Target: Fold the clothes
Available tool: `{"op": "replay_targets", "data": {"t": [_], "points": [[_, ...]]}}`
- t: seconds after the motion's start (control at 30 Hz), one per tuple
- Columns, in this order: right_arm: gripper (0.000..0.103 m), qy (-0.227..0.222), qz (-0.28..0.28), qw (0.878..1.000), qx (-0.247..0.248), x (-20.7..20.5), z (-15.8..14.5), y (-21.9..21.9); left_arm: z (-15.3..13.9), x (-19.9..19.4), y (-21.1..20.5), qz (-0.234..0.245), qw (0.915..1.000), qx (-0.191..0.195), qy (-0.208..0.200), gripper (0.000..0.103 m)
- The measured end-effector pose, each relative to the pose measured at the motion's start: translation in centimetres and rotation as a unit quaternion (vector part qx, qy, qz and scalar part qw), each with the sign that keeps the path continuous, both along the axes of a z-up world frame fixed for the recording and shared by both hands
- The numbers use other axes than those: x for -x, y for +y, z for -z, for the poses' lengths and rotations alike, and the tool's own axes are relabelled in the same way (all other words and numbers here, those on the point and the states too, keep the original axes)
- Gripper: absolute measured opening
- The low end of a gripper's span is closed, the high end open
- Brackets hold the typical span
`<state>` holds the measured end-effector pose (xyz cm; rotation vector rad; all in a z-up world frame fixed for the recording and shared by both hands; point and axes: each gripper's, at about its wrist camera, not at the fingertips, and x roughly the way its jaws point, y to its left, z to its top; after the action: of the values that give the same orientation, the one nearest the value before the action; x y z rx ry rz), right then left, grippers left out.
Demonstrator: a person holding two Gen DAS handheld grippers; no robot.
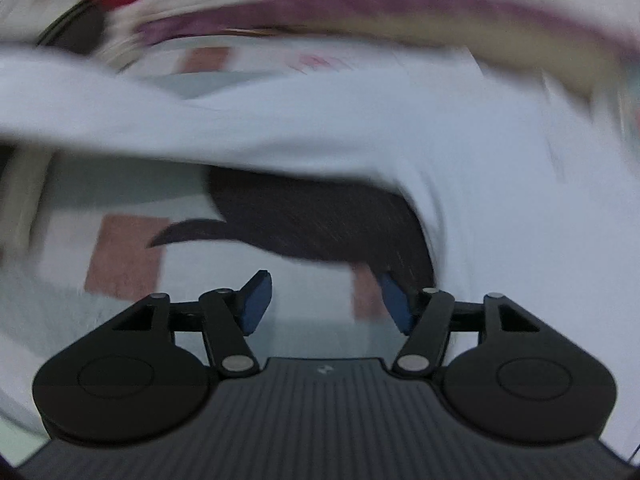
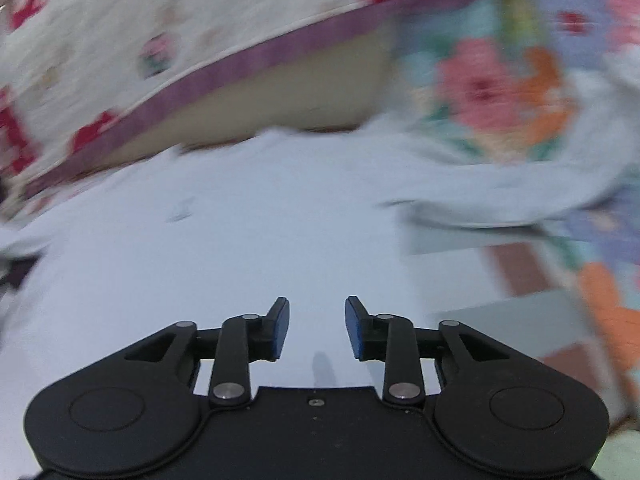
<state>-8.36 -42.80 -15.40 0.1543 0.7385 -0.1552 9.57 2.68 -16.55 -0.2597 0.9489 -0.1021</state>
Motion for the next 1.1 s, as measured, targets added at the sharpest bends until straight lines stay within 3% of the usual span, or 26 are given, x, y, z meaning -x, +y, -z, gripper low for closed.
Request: {"op": "replay_targets", "data": {"t": [0.07, 0.13, 0.2, 0.3, 0.33, 0.4, 0.53, 0.57, 0.6, 0.63, 0.7, 0.83, 0.97, 1.0, 1.03, 1.1], "points": [[0.049, 0.010, -0.047, 0.999, -0.023, -1.4, 0.0, 1.8, -0.3, -0.5, 1.0, -0.039, 0.9991, 0.012, -0.011, 0.066], [0.051, 0.016, -0.089, 0.995, -0.041, -2.8, -0.1, 3.7, -0.6, -0.8, 4.2, -0.107, 0.9930, 0.033, -0.037, 0.066], [0.051, 0.015, -0.124, 0.991, -0.055, -4.1, -0.3, 5.4, -0.8, -1.1, 7.6, -0.178, 0.9804, 0.056, -0.064, 0.066], [0.051, 0.022, -0.170, 0.983, -0.067, -5.7, -0.4, 7.4, -1.2, -1.5, 12.8, -0.283, 0.9495, 0.089, -0.103, 0.066], [0.051, 0.025, -0.186, 0.980, -0.070, -6.3, -0.4, 8.1, -1.1, -1.8, 13.5, -0.286, 0.9478, 0.091, -0.107, 0.066], [0.051, 0.043, -0.233, 0.971, -0.044, -8.3, -0.4, 9.8, -0.7, -2.6, 13.6, -0.281, 0.9517, 0.073, -0.101, 0.066], [0.051, 0.055, -0.305, 0.951, -0.002, -12.7, -1.0, 13.4, 0.3, -4.2, 13.8, -0.275, 0.9527, 0.087, -0.097, 0.064], [0.051, 0.056, -0.322, 0.945, 0.005, -14.0, -1.1, 14.6, 0.6, -4.7, 13.9, -0.273, 0.9528, 0.091, -0.097, 0.055], [0.051, 0.057, -0.339, 0.939, 0.011, -15.3, -1.2, 15.9, 0.6, -5.0, 13.8, -0.275, 0.9526, 0.085, -0.099, 0.039], [0.051, 0.057, -0.353, 0.934, 0.011, -16.6, -1.3, 17.0, 0.6, -5.3, 13.3, -0.283, 0.9515, 0.060, -0.104, 0.005], [0.051, 0.061, -0.369, 0.927, -0.006, -19.5, -0.7, 19.4, 0.2, -5.4, 12.6, -0.285, 0.9526, 0.020, -0.104, 0.004], [0.050, 0.061, -0.384, 0.921, -0.009, -22.8, 1.4, 23.6, 0.0, -6.0, 11.9, -0.282, 0.9532, 0.008, -0.109, 0.006], [0.050, 0.063, -0.384, 0.921, -0.028, -24.8, 3.8, 26.1, 1.5, -7.1, 12.6, -0.303, 0.9476, 0.038, -0.095, 0.023], [0.050, 0.070, -0.382, 0.921, -0.033, -25.1, 4.3, 26.4, 1.8, -7.4, 12.7, -0.303, 0.9475, 0.042, -0.094, 0.023], [0.050, 0.078, -0.380, 0.921, -0.039, -25.2, 4.9, 26.8, 2.1, -7.8, 12.8, -0.303, 0.9475, 0.045, -0.092, 0.023], [0.050, 0.066, -0.397, 0.914, -0.051, -24.4, 5.3, 27.2, 2.7, -8.4, 13.1, -0.303, 0.9474, 0.053, -0.088, 0.004]]}}
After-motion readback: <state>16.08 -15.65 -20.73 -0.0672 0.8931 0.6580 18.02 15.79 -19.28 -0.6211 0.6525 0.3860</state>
